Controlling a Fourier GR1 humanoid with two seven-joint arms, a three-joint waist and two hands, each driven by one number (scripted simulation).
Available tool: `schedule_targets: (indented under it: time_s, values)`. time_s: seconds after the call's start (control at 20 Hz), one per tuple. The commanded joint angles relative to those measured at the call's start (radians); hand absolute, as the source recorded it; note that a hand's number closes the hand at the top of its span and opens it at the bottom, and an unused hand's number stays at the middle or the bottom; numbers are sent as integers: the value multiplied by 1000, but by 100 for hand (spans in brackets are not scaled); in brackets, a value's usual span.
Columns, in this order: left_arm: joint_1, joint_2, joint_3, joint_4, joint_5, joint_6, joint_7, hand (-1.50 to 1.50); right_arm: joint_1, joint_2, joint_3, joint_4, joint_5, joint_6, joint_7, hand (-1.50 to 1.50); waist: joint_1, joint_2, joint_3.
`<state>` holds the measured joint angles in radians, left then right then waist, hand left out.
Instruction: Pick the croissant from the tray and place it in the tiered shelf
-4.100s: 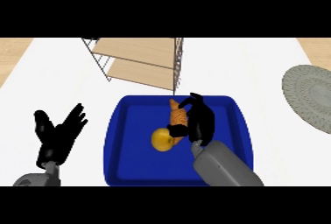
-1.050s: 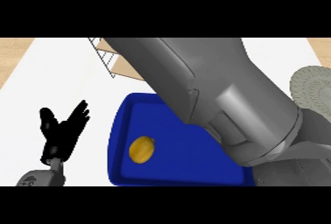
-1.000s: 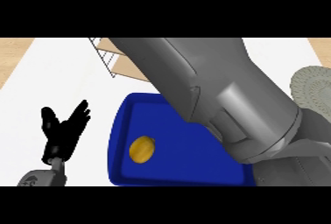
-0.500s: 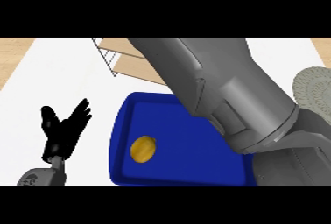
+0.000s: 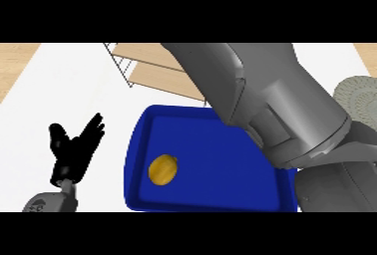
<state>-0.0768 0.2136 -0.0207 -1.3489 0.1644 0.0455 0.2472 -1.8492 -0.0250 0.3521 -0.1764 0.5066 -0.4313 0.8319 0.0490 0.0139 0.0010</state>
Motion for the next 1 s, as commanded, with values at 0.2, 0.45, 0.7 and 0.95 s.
schedule_targets:
  time_s: [0.2, 0.45, 0.7, 0.95]
  values:
    - [4, 4, 5, -6, 12, -13, 38, 0, -6, 0, -58, -5, -16, -186, 46, -150, 1, 2, -3]
    - [8, -1, 12, -12, 13, -5, 41, 0, 20, -11, -127, -49, -58, -299, 10, -150, -4, 1, -2]
    - [21, 9, 15, -13, 6, -14, 36, 0, 36, -17, -209, -108, -110, -409, -37, -150, -6, -2, -2]
    - [21, 6, 29, 5, 12, -16, 27, 0, -1, -74, -260, -131, -117, -501, -52, -150, -15, -5, -3]
